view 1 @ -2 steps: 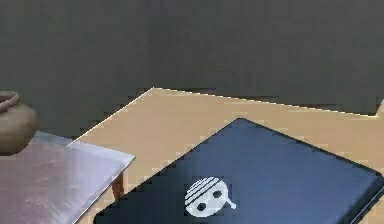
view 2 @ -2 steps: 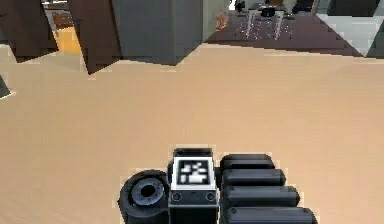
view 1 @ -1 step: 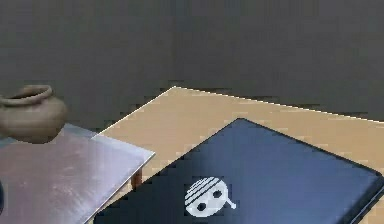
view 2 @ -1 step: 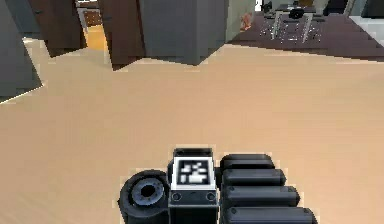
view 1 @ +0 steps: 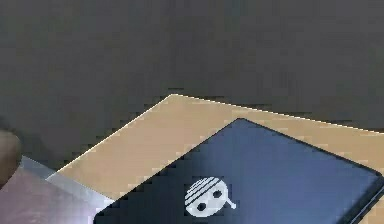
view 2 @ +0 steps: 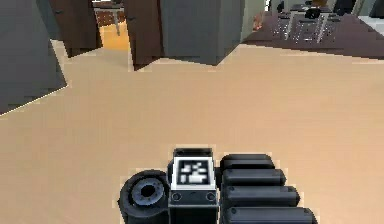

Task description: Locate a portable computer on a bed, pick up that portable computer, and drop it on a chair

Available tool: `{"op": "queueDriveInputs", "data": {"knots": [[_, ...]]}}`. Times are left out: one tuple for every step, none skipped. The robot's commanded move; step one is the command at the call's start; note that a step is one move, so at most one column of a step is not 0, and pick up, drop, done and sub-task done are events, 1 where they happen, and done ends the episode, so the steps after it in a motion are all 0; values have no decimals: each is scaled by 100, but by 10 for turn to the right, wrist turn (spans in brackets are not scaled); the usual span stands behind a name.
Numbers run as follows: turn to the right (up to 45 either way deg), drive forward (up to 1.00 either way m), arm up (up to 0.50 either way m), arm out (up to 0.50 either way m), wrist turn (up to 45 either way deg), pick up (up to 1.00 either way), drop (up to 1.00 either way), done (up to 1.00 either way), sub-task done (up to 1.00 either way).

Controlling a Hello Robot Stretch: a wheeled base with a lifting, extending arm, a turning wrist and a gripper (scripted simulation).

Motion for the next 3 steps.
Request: {"op": "queueDriveInputs", "data": {"knots": [[-450, 0, 0, 0, 0, 0, 0, 0, 0], [-120, 0, 0, 0, 0, 0, 0, 0, 0], [0, 20, 0, 0, 0, 0, 0, 0, 0]]}}
